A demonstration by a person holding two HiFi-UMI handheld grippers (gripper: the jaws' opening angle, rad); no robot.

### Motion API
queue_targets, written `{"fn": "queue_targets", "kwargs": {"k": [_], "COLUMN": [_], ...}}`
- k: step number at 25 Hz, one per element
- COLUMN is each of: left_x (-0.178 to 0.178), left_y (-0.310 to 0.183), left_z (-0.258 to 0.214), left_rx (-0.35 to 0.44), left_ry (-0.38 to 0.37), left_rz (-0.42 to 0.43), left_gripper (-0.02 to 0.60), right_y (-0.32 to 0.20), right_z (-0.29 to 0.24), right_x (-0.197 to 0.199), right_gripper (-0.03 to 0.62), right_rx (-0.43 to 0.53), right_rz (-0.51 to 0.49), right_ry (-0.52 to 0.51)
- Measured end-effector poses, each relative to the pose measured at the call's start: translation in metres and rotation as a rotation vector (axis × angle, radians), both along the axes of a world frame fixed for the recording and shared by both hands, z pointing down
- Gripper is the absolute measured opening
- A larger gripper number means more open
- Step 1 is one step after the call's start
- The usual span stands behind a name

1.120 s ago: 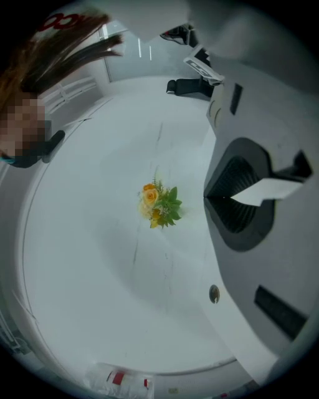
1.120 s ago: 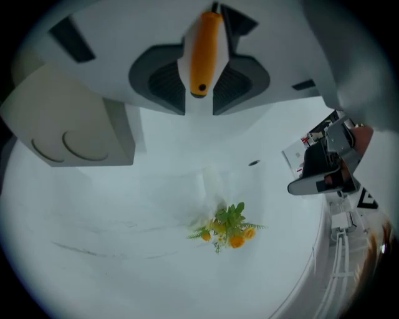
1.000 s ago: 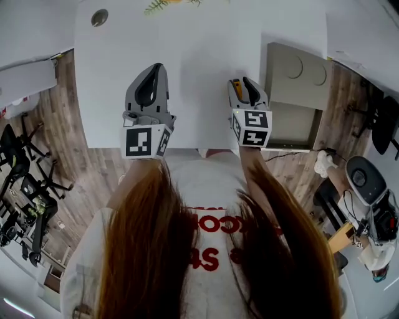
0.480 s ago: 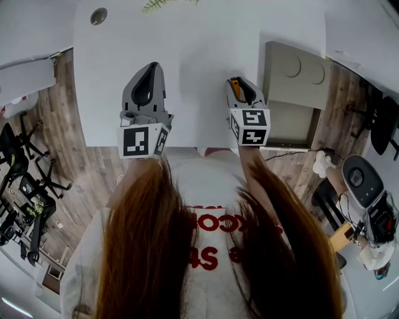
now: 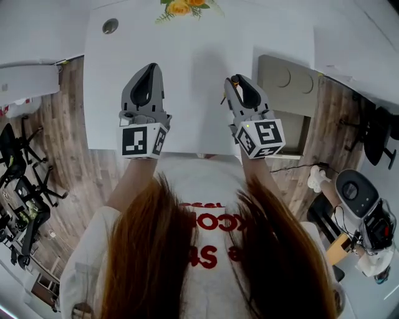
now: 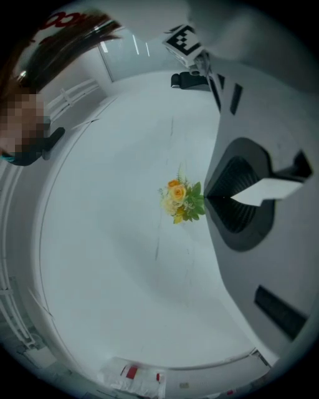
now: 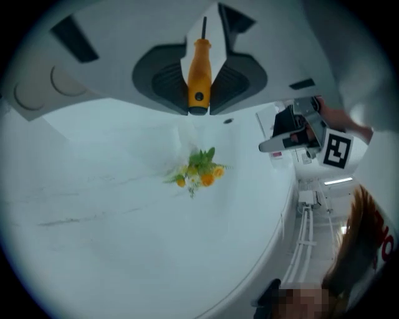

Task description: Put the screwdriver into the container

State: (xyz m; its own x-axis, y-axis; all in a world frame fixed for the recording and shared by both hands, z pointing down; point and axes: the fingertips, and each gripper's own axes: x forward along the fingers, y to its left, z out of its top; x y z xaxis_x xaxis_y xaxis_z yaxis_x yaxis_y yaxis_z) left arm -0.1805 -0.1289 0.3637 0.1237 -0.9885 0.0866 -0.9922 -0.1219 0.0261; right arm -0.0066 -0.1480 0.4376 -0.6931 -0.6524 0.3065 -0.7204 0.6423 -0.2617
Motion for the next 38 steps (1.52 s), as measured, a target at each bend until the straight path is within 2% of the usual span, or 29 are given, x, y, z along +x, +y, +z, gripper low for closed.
{"fn": "queue_targets", "kwargs": {"k": [5, 11, 13, 19, 25, 34, 38], "left_x": [-0.011, -0.022, -0.025, -0.017, 0.026, 0.133, 0.170], "left_y": [-0.007, -0.012, -0.013, -0.017, -0.033, -0.051, -0.049], "left_z": [-0.027, -0.058, -0.070, -0.092, -0.084, -0.072, -0.066], "left_rx": [0.066, 0.136, 0.160, 0.209, 0.196, 0.180, 0.165], "left_ry": [0.001, 0.021, 0.034, 0.000, 0.022, 0.086, 0.105], "left_rz": [-0.026, -0.066, -0.075, -0.051, 0.061, 0.323, 0.399], "left_gripper": [0.006, 0.006, 0.008, 0.008, 0.007, 0.006, 0.008], "right_y": [-0.021, -0.033, -0.035, -0.032, -0.023, 0.009, 0.025], "right_z": [-0.089, -0.158, -0.170, -0.188, -0.190, -0.180, -0.173], "right_x": [-0.011, -0.015, -0.014, 0.000, 0.043, 0.164, 0.200], "right_gripper": [0.106, 0.106, 0.106, 0.106, 0.104, 0.104, 0.104], "right_rx": [0.212, 0.388, 0.421, 0.442, 0.439, 0.420, 0.401], "right_rz": [-0.019, -0.044, -0.051, -0.027, 0.087, 0.391, 0.466], "right_ry": [-0.096, -0.138, -0.141, -0.155, -0.126, -0.021, 0.013]}}
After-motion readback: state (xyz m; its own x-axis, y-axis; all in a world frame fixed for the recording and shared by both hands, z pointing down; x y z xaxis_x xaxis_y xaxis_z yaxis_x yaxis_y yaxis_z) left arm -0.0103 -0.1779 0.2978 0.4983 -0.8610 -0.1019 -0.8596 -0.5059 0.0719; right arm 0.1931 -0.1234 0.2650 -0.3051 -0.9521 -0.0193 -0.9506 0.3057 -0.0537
